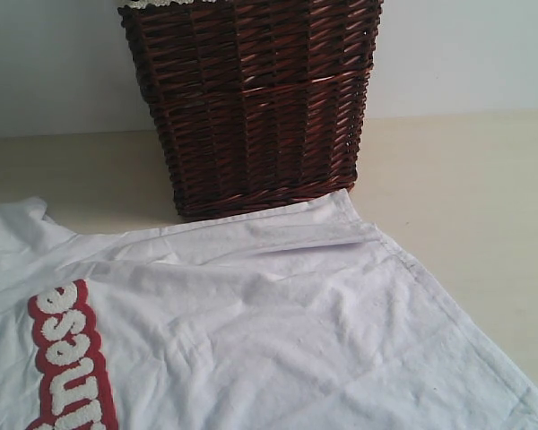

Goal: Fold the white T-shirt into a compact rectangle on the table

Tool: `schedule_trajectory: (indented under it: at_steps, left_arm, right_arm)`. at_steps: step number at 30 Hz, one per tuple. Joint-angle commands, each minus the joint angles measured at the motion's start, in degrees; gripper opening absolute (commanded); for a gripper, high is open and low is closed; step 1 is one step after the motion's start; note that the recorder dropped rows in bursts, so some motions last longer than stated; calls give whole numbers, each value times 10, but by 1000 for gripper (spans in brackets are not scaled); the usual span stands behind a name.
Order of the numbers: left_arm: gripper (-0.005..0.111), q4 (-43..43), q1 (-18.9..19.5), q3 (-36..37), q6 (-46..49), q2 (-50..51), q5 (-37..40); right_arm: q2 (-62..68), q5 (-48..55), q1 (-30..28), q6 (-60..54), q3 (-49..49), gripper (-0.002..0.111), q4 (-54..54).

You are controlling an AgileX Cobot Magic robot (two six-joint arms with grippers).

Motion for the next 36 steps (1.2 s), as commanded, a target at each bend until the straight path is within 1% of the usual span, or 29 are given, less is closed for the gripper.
schedule_trajectory:
  at_steps: [1,7,14,16,19,23,25,26,28,29,30,32,33,34,35,36]
  left_arm:
    - [0,2,2,12,3,6,-87]
    - [0,8,2,9,0,-7,-35]
    - [0,5,2,9,-29,-66,-12]
    - [0,5,2,9,-29,-88,13]
    - [0,17,2,9,-29,-119,123]
    - [0,72,2,11,-27,-123,364]
    - [0,80,2,23,-21,-114,480]
    - [0,80,1,30,-18,-114,491]
    - [0,78,1,57,-13,-135,469]
    - [0,50,1,79,-2,-174,422]
    - [0,17,1,85,9,-201,389]
    - [0,-149,1,80,16,-306,259]
    - [0,-261,-5,69,16,-361,196]
    - [0,-297,-17,56,10,-402,147]
    - [0,-297,-40,44,-39,-454,102]
    - [0,-297,-64,42,-69,-494,75]
  right_arm:
    - [-4,2,-3,-4,3,11,-2]
    - [-4,2,-3,-4,3,11,-2]
    - [-4,2,-3,-4,3,11,-2]
    - [-4,2,-3,-4,3,11,-2]
    - [-4,2,-3,-4,3,11,-2]
    - [-4,2,-3,-4,3,11,-2]
    - [-4,2,-3,-4,3,11,-2]
    - [-4,2,-3,-4,3,11,-2]
    - [-4,2,-3,-4,3,11,-2]
    - [-4,2,-3,-4,3,11,-2]
    - [-4,2,-3,-4,3,11,-2]
    - [-4,2,-3,-4,3,11,-2]
    - [-4,2,-3,-4,3,11,-2]
    - [-4,2,-3,-4,3,11,-2]
    - [-4,1,-3,-4,3,11,-2]
    - [-4,1,-3,-4,3,11,-2]
